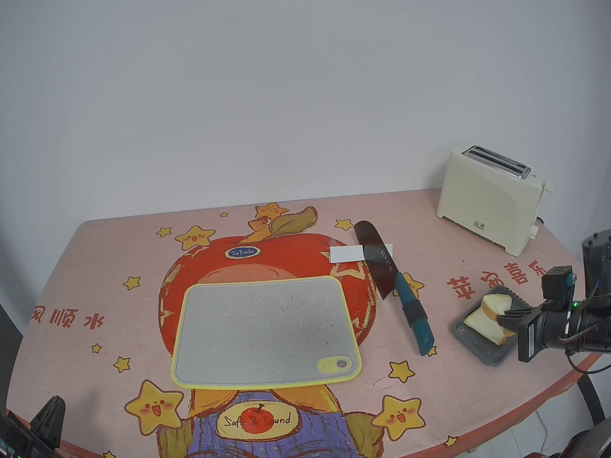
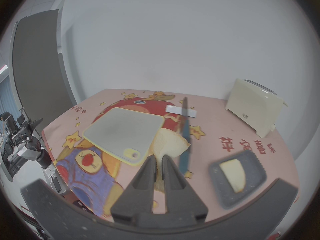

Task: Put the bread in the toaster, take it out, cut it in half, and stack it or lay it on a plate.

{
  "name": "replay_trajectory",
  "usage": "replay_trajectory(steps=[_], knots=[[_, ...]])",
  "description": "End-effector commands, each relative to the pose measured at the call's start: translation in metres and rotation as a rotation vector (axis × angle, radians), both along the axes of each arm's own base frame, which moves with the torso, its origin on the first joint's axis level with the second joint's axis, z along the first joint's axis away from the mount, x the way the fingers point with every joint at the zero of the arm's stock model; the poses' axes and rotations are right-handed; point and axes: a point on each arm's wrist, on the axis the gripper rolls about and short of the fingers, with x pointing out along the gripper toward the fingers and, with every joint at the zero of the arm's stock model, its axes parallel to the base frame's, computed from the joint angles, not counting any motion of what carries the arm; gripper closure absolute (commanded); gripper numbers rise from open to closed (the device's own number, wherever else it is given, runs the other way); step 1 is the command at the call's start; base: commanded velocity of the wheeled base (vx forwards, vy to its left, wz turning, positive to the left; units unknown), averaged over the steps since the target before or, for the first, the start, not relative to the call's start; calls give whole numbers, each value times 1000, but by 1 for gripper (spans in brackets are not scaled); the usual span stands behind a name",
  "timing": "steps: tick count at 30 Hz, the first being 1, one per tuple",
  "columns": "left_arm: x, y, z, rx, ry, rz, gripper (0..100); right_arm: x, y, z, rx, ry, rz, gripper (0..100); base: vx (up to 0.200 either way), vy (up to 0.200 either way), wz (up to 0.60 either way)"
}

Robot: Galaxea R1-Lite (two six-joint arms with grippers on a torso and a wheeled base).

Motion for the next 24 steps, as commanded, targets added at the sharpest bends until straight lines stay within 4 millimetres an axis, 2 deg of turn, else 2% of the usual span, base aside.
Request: replay_trajectory(steps=[1,16,24], knots=[[0,0,0,0,3,0,100,3,0,-11,-22,48,-9,100,0,0,0],[0,0,0,0,2,0,100,11,2,-21,-47,93,-12,100,0,0,0],[0,0,0,0,2,0,100,17,4,-20,-42,83,-17,100,0,0,0]])
